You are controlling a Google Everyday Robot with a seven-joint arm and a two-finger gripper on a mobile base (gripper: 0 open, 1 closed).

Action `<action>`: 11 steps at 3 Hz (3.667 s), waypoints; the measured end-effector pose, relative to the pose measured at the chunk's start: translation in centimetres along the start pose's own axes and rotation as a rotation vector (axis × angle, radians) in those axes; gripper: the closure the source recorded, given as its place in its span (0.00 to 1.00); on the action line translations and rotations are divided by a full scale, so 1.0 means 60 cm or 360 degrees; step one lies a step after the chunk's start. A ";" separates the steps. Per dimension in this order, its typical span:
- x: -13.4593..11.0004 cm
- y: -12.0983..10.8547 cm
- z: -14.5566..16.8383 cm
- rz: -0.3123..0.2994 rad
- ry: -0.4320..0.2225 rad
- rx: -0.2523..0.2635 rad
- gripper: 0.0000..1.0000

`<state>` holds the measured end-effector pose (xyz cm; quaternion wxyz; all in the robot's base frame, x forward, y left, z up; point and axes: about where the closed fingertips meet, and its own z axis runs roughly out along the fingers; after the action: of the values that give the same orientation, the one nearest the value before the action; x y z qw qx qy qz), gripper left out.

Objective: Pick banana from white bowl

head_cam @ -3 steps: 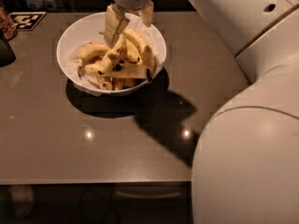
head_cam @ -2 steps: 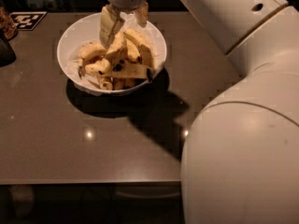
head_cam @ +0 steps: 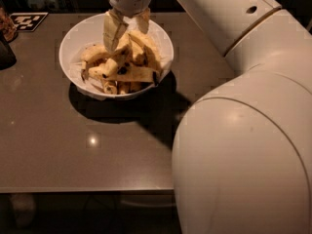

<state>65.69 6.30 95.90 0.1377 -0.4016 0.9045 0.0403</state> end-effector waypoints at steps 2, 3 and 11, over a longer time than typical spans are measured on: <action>-0.003 -0.003 0.021 0.0016 0.0034 -0.0061 0.33; -0.004 -0.002 0.026 0.0011 0.0050 -0.0088 0.36; -0.036 0.005 -0.013 -0.0017 -0.0155 -0.0082 0.43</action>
Offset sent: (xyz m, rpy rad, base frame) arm -0.0147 -0.0125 -0.0381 -0.0499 0.2126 0.0173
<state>66.69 7.87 97.24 0.1716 -0.4073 0.8932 0.0824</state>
